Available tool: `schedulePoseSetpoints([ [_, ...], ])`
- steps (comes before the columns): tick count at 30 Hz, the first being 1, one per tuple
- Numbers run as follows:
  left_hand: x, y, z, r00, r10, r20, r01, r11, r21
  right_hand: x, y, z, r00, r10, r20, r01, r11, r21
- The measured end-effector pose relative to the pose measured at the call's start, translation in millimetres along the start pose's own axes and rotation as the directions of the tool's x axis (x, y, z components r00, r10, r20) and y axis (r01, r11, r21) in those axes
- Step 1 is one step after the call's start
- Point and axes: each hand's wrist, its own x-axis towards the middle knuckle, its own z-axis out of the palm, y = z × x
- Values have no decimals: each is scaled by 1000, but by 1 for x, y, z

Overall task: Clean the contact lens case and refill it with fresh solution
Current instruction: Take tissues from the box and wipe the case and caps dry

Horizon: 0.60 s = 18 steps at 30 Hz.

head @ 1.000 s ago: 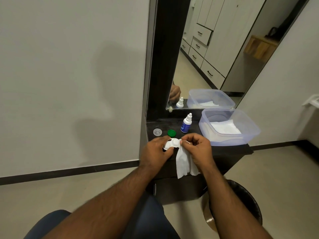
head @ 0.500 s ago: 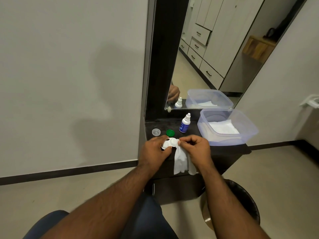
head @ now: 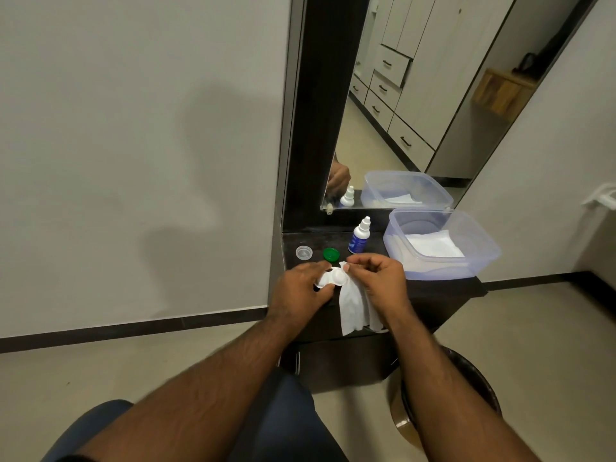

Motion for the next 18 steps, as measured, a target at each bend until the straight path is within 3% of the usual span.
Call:
schedulePoseSetpoints([
  [4,0,1,-1,1000,-2,5,2,1000,-4,-4,3,5,999,-33,26,34,999,-34],
  [9,1,1,-2,1000,-10,-4,10,999,-31,-11,12,-2,960,-238,146,263,946,-189],
  [15,1,2,-3,1000,0,12,0,1000,-18,-10,4,1,970,-232,74,239,964,-115],
  [18,1,1,-2,1000,12,16,-12,1000,-22,-5,0,-1,972,-206,108,222,962,-157],
])
